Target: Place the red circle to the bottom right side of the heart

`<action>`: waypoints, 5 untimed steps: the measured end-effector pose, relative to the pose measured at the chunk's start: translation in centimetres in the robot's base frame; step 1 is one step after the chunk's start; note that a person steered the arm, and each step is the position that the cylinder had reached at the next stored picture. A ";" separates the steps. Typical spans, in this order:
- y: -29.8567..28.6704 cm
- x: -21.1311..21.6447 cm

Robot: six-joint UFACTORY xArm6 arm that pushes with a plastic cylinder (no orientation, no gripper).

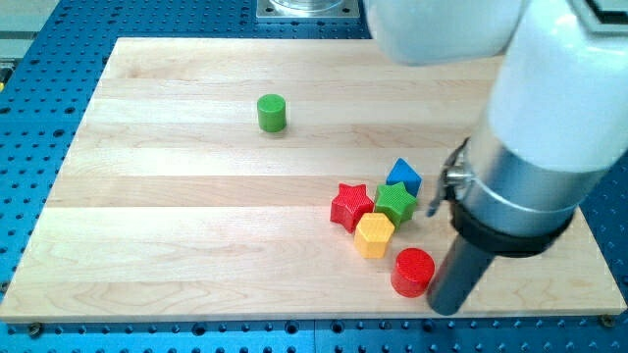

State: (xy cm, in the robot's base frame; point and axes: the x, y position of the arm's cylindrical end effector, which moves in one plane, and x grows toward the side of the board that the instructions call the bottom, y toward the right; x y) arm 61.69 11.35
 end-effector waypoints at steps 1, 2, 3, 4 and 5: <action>-9.3 -0.6; -14.9 -2.5; -7.3 -4.7; 0.3 -3.9; -3.6 -3.1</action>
